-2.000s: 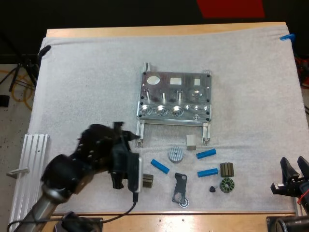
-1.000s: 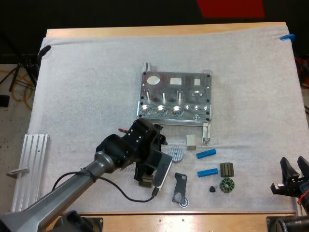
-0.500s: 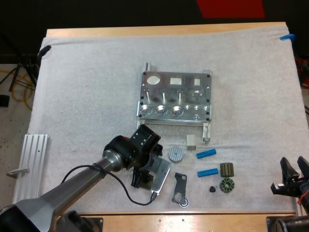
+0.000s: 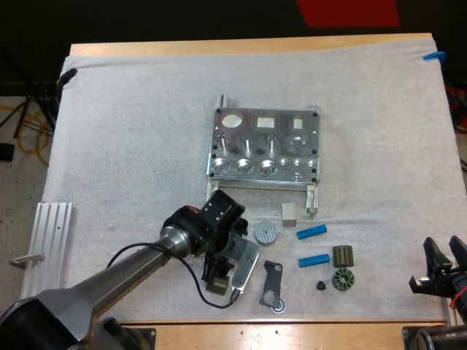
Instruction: Load cells from right to left
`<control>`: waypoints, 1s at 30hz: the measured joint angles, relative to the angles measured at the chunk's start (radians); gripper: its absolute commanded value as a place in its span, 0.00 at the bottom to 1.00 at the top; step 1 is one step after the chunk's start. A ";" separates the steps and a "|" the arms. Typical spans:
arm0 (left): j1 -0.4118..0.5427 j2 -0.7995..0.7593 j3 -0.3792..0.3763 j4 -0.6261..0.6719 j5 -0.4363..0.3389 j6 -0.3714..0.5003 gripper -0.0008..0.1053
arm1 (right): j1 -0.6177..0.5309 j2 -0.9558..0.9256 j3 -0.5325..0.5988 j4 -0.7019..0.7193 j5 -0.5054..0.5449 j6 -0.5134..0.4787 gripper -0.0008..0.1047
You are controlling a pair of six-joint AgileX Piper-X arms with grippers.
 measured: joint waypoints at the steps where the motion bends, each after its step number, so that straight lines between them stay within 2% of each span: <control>1: 0.000 0.009 0.000 0.000 0.000 0.000 0.65 | 0.000 0.000 0.000 0.000 0.000 0.000 0.43; 7: 0.000 0.024 0.000 -0.015 0.000 -0.007 0.65 | 0.000 0.000 0.000 0.000 0.000 0.000 0.43; 9: 0.000 0.024 0.000 -0.022 0.000 -0.020 0.62 | 0.000 0.000 0.000 0.000 0.000 0.000 0.43; 10: 0.000 0.024 0.000 -0.023 0.000 -0.029 0.58 | 0.000 0.000 0.000 0.000 0.000 0.000 0.43; 14: 0.000 0.024 0.000 -0.023 0.000 -0.048 0.30 | 0.000 0.000 0.000 0.000 0.000 0.000 0.43; 17: 0.000 0.024 0.000 -0.023 0.000 -0.050 0.19 | 0.000 0.000 0.000 0.000 0.000 0.000 0.43; 21: 0.000 0.024 0.000 -0.023 0.000 -0.051 0.11 | 0.000 0.000 0.000 0.000 0.000 0.000 0.43; 23: 0.000 0.024 0.000 -0.023 0.000 -0.051 0.02 | 0.000 0.000 0.000 0.000 0.000 0.000 0.43; 30: 0.000 0.024 0.000 -0.023 0.000 -0.109 0.01 | 0.000 0.000 0.000 0.000 0.000 0.000 0.43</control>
